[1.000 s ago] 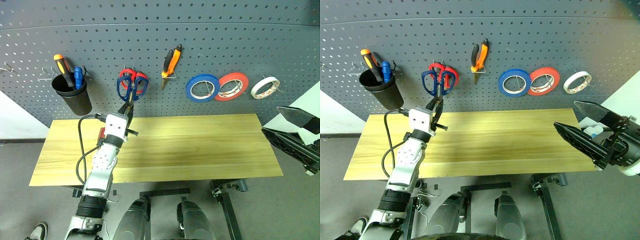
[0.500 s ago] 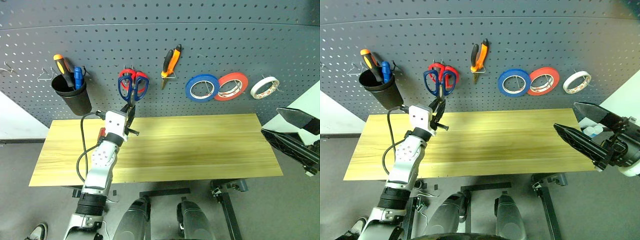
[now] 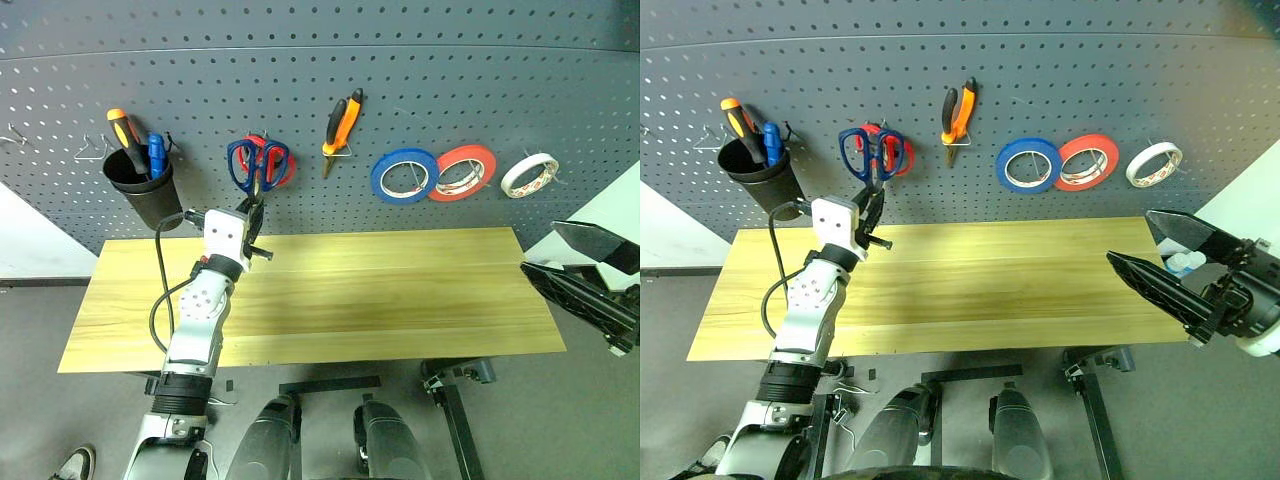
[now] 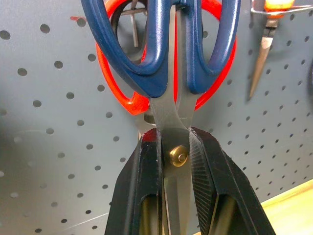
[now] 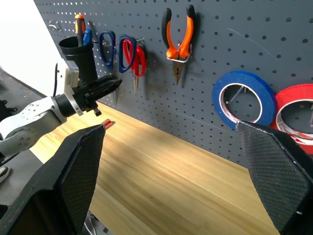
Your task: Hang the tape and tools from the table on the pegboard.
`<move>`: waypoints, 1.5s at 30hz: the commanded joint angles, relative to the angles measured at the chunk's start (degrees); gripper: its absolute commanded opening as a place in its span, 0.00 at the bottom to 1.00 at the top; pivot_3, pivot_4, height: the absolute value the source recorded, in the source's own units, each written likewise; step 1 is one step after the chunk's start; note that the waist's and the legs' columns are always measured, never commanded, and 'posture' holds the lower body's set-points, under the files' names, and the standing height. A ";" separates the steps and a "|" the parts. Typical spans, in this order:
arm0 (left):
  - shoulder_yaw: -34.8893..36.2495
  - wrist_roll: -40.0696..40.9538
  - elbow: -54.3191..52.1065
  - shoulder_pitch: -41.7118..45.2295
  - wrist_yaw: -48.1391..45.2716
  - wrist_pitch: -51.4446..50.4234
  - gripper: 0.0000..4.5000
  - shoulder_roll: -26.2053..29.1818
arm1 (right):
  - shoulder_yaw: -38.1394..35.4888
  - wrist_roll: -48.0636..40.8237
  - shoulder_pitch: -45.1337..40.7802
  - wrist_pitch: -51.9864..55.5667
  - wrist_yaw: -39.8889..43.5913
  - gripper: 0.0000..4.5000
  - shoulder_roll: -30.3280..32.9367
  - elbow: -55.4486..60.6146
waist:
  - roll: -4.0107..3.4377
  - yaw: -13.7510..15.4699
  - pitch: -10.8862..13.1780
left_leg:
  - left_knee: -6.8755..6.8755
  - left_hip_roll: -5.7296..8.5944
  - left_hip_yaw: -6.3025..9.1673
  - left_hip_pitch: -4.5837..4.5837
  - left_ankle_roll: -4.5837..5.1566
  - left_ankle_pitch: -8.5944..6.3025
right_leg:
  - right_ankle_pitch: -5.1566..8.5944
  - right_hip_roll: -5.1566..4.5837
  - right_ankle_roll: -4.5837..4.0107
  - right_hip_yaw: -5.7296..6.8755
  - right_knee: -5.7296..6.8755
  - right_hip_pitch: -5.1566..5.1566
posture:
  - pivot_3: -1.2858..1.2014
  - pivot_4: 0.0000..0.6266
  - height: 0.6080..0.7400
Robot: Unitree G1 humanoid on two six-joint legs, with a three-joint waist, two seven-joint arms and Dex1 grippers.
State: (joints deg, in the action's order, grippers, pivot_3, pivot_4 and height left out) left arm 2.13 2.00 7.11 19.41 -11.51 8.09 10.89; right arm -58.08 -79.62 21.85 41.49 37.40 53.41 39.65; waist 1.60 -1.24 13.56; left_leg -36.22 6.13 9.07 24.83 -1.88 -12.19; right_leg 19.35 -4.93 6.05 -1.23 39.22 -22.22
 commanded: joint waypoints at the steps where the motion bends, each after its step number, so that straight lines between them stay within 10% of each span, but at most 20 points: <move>1: 1.70 0.37 1.38 2.12 1.04 1.29 0.11 0.40 | -2.67 -0.54 0.03 -0.19 0.37 1.00 0.19 -0.07 | 0.01 0.04 0.00 | 0.00 0.00 0.00 0.00 0.00 0.00 | 0.00 0.00 0.00 0.00 0.00 0.00 | 0.46 0.36 0.81; 16: -0.42 -3.20 7.16 4.38 2.24 4.13 0.11 0.41 | -3.20 -0.23 0.28 0.19 0.21 1.00 0.06 0.17 | 0.01 -1.33 0.00 | -0.01 0.00 -0.01 0.00 0.01 0.00 | -0.01 0.00 0.01 -0.02 0.02 0.00 | 0.45 0.36 0.81; 27: -1.04 -4.73 5.18 2.21 2.79 3.26 0.89 0.85 | -2.40 0.69 -0.04 -0.21 0.24 1.00 -0.06 -0.04 | 0.01 -1.28 0.00 | -0.01 0.00 -0.02 0.00 0.01 0.00 | -0.01 0.00 0.02 -0.04 0.04 -0.01 | 0.45 0.35 0.81; 45: 1.82 -3.20 -9.01 -22.02 -2.34 -10.64 0.89 6.86 | -5.62 -0.36 3.93 0.21 4.00 1.00 -1.53 1.73 | -0.25 -0.65 -0.17 | 0.00 -0.04 -0.15 -0.07 0.08 -0.05 | -0.01 -0.08 0.01 -0.22 0.03 0.00 | 0.46 0.34 0.81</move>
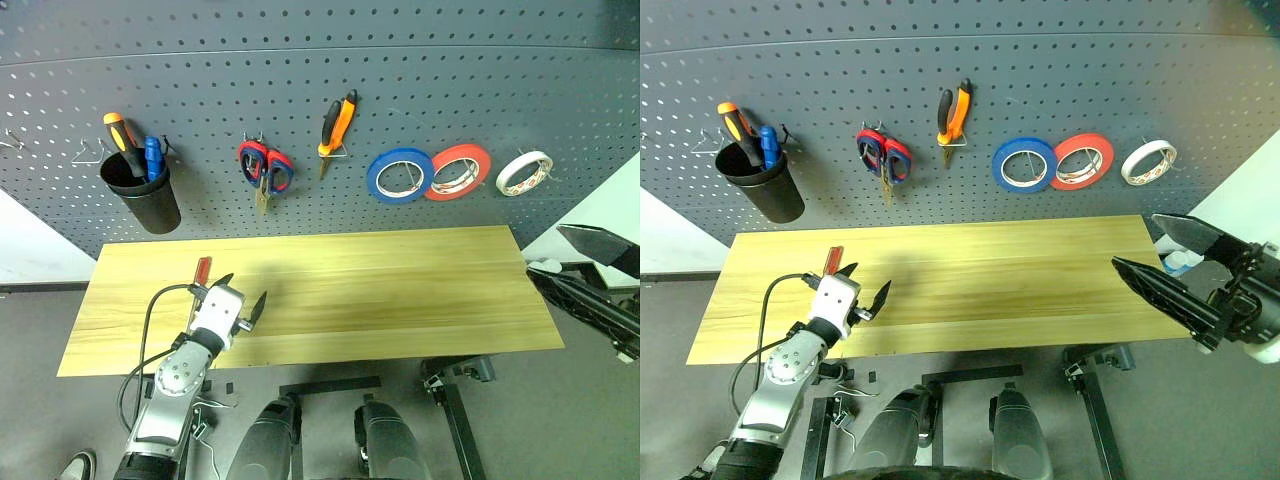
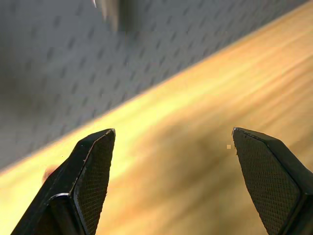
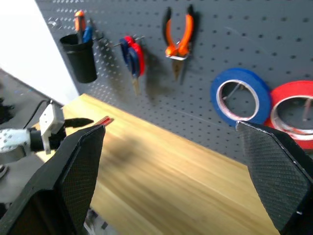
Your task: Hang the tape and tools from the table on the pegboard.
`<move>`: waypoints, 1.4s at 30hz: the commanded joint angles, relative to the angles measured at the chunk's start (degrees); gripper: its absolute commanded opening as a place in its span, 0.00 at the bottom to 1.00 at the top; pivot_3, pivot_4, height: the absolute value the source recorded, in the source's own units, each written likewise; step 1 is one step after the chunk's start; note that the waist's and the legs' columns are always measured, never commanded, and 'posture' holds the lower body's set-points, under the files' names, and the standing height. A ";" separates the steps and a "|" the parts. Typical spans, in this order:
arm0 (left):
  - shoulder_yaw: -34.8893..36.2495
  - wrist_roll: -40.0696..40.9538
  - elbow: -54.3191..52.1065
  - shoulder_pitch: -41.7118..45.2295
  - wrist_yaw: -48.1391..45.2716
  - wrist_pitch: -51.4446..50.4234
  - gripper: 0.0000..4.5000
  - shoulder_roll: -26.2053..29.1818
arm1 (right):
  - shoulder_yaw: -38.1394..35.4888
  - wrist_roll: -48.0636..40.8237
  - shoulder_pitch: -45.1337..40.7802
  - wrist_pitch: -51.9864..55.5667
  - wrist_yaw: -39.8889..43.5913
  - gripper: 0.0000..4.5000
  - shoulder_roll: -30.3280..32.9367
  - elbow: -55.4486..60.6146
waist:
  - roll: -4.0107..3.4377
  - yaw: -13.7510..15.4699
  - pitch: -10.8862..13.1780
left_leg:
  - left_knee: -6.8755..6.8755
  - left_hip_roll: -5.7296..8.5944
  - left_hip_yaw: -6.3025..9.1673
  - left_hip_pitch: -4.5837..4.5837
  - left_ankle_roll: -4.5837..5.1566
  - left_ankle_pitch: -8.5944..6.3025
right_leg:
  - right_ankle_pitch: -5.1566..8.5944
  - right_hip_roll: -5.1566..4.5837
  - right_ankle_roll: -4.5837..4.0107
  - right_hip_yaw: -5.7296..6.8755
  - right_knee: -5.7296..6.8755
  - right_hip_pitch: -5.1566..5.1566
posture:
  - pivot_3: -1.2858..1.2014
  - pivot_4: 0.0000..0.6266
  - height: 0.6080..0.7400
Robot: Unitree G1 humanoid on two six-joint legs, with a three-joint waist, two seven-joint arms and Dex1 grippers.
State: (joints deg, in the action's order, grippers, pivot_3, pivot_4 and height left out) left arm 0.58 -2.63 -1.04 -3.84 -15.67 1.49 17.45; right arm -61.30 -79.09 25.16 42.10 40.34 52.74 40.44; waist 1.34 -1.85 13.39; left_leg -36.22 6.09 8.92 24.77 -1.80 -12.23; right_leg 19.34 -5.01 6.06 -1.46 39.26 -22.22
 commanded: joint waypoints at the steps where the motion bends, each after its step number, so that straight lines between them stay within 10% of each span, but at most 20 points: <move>1: 4.55 1.78 0.72 2.71 2.75 -5.86 0.89 0.30 | -2.26 -0.85 0.69 -0.57 1.08 1.00 -0.80 0.94 | -0.01 -0.11 -0.01 | 0.00 0.00 0.00 0.00 0.00 0.00 | 0.00 0.00 0.00 0.00 0.00 0.00 | 0.46 0.35 0.81; 18: 9.41 5.94 14.54 19.19 4.52 -28.44 0.89 2.68 | -9.94 -4.21 3.20 1.91 4.18 1.00 1.57 -0.53 | 0.01 -0.70 -0.02 | 0.03 0.00 -0.12 0.02 0.05 -0.02 | -0.01 0.01 0.03 0.02 -0.01 -0.04 | 0.46 0.38 0.81; 42: 12.00 7.02 30.77 29.31 8.07 -29.50 0.89 4.09 | -13.85 -15.04 -0.27 3.27 0.74 1.00 5.26 -1.57 | 0.17 -0.77 0.08 | 0.04 -0.04 -0.27 0.07 0.14 -0.08 | -0.01 -0.03 0.03 -0.12 -0.07 -0.13 | 0.45 0.41 0.81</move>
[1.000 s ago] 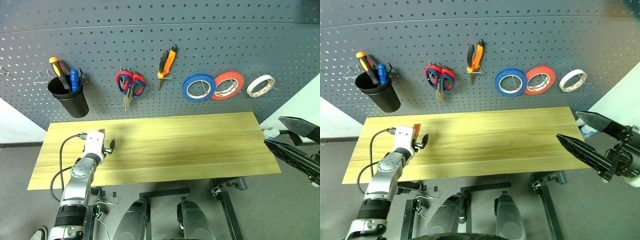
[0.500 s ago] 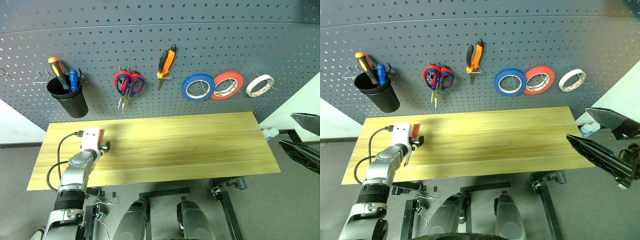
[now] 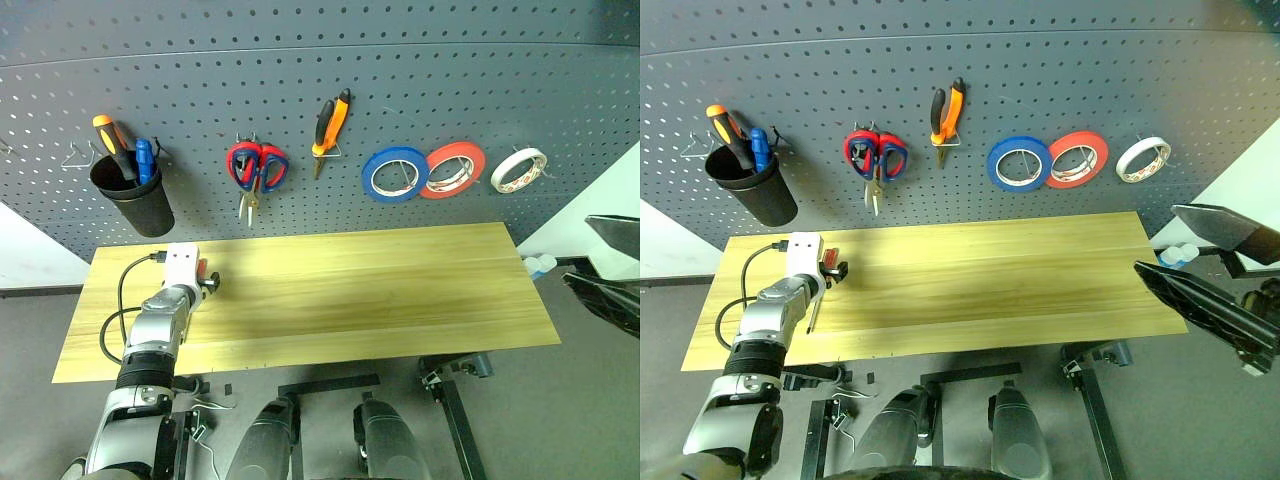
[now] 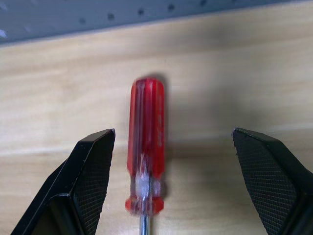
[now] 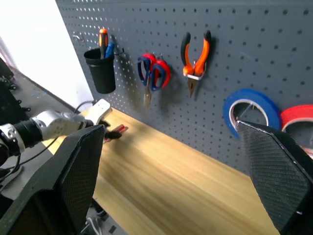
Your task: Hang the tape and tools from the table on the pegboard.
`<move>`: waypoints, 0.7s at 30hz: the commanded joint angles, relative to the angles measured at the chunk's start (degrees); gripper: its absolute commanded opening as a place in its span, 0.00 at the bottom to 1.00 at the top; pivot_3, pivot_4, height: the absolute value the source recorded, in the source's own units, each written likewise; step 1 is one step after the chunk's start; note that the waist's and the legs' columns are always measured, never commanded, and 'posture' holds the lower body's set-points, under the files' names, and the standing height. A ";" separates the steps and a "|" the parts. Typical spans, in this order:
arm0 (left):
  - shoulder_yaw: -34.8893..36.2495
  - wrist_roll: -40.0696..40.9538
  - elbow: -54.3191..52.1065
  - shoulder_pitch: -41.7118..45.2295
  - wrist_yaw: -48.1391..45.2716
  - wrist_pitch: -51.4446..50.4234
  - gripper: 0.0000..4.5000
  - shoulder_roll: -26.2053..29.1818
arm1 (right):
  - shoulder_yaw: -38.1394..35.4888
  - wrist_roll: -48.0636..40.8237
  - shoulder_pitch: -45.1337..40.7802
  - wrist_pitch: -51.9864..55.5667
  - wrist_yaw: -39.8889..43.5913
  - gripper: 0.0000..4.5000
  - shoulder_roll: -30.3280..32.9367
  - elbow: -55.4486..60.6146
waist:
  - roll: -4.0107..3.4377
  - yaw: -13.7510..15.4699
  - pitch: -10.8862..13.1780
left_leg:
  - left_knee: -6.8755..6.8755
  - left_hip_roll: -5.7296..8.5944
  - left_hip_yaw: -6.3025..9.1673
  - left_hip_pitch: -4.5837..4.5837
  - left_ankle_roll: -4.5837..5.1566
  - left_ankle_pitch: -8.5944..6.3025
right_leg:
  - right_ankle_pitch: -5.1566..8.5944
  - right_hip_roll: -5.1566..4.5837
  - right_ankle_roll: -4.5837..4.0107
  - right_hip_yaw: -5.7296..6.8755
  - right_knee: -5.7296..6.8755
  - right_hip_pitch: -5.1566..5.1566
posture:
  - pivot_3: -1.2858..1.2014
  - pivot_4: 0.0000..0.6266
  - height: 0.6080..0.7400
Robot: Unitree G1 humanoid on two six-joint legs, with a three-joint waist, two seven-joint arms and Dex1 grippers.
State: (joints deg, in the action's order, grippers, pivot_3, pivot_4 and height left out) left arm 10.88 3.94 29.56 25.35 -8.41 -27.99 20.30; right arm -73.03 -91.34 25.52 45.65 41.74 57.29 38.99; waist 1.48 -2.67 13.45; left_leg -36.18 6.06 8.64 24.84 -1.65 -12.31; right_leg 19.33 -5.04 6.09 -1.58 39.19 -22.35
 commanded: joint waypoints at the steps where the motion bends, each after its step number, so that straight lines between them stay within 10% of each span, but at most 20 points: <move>1: 1.82 0.54 0.31 0.03 0.99 -0.30 0.89 1.26 | -2.05 -3.25 -0.83 -0.24 -0.88 1.00 0.76 -0.04 | 0.08 0.10 0.05 | 0.00 -0.01 0.00 0.00 0.00 0.00 | 0.00 0.00 0.00 -0.02 0.00 0.01 | 0.45 0.41 0.81; 21: 0.84 0.20 10.82 3.53 1.22 4.93 0.89 -0.16 | 0.66 -3.49 -3.52 0.35 -3.25 1.00 1.51 0.31 | 0.18 0.12 0.11 | 0.00 0.00 -0.05 0.08 0.07 -0.04 | 0.00 -0.04 0.01 -0.07 -0.08 -0.05 | 0.44 0.42 0.81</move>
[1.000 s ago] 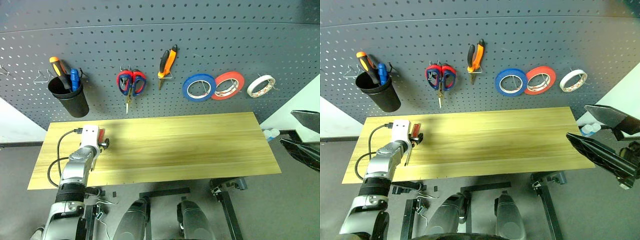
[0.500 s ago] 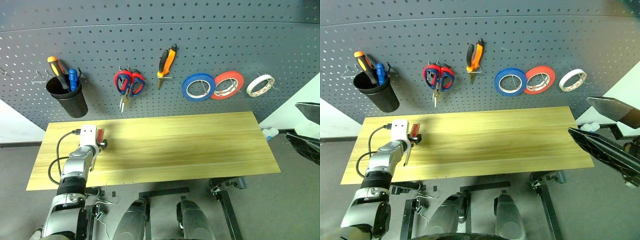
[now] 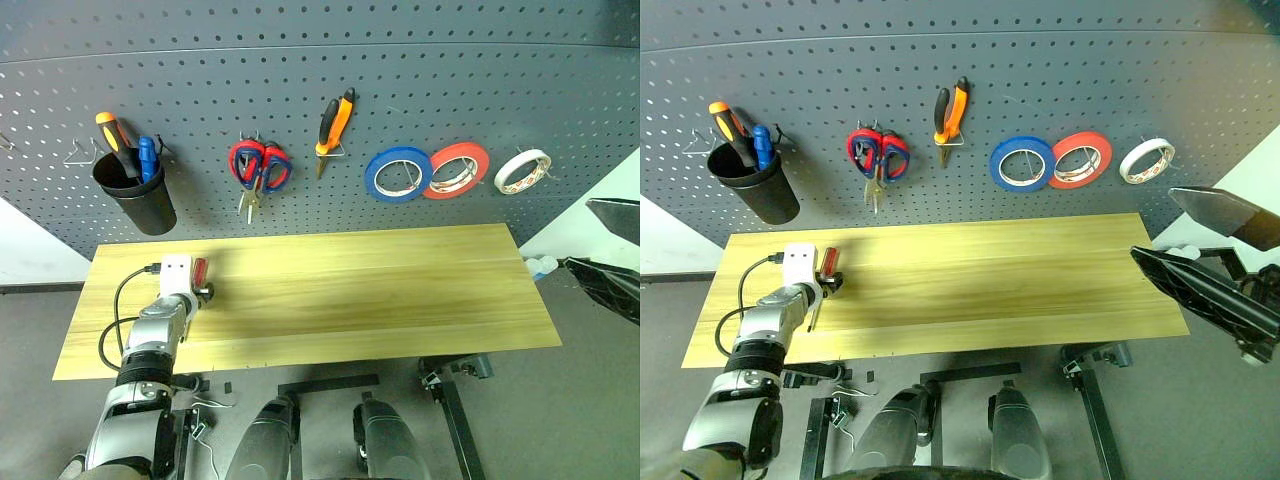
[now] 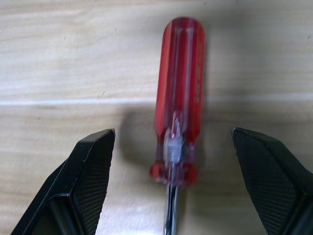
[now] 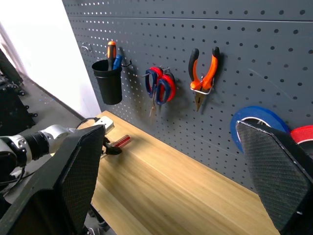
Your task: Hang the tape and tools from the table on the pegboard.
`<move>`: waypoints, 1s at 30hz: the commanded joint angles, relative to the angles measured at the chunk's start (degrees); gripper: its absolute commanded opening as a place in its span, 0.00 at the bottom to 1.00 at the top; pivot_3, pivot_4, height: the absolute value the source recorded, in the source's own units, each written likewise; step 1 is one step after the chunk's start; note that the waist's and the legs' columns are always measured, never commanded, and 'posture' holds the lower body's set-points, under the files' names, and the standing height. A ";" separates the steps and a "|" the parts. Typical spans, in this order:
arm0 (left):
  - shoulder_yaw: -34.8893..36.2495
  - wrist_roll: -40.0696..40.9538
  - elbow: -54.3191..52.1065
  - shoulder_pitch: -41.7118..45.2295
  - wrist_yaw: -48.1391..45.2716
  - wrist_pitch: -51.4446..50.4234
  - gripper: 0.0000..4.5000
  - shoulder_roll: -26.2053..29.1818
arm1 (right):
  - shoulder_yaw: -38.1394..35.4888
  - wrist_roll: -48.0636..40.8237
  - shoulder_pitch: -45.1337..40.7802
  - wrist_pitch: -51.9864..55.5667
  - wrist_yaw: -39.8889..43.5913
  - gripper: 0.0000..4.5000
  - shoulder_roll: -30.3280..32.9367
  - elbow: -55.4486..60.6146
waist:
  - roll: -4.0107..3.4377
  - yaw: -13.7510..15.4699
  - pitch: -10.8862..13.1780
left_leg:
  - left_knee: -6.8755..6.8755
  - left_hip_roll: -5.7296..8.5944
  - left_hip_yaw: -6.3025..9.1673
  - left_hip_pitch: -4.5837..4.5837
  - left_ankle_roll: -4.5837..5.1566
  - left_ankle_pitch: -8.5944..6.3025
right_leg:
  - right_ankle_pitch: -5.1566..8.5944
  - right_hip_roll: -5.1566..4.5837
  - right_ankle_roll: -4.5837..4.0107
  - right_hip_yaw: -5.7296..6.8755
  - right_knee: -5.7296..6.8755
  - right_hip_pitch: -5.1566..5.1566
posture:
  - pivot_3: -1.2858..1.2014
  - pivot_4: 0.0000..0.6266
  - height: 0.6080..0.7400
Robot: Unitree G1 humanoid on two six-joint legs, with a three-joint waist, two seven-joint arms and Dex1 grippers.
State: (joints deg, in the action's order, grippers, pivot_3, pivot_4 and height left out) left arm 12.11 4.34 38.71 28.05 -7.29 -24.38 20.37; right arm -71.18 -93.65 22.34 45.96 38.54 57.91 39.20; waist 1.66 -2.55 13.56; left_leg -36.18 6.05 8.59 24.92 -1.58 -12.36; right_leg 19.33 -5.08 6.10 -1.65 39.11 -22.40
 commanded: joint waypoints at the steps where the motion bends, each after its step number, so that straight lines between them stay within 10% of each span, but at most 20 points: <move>1: -0.40 -0.19 2.05 1.09 0.15 1.52 0.89 -0.31 | -1.21 -1.16 -0.35 0.06 -0.02 1.00 0.91 0.09 | 0.00 0.01 0.00 | 0.00 0.00 -0.01 0.00 0.00 0.00 | 0.00 0.00 0.00 0.00 0.00 0.00 | 0.44 0.42 0.81; 8: -0.57 -0.06 1.05 0.09 0.17 -0.18 0.85 -0.69 | -1.56 -1.01 -0.35 0.40 0.26 1.00 0.86 -0.05 | 0.00 -0.05 0.00 | 0.01 0.00 -0.02 0.00 0.01 -0.01 | 0.00 0.00 0.00 -0.02 0.00 -0.02 | 0.44 0.41 0.81; 18: -0.64 -0.11 -2.71 -2.76 0.26 -2.78 0.19 -0.71 | -1.27 -0.04 -0.79 0.89 0.75 1.00 0.96 -0.64 | -0.01 -0.03 -0.01 | 0.00 -0.01 -0.06 0.00 0.02 -0.01 | -0.01 0.00 0.01 -0.05 0.00 -0.02 | 0.44 0.41 0.81; 30: -0.89 0.08 -5.16 -3.56 -0.35 -4.08 0.19 -0.77 | -0.63 1.64 -1.17 0.94 1.54 1.00 0.69 -1.11 | -0.01 -0.02 -0.01 | 0.02 -0.01 -0.07 0.00 0.03 -0.02 | 0.00 -0.01 0.01 -0.06 -0.01 -0.03 | 0.45 0.41 0.81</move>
State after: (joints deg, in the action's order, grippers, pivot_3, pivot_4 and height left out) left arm 11.58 4.34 33.95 25.48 -7.37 -27.56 19.66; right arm -70.85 -91.79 21.54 47.22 39.74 58.03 38.54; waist 1.65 -2.57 13.55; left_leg -36.16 6.05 8.52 24.92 -1.55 -12.38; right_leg 19.33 -5.09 6.11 -1.71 39.10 -22.44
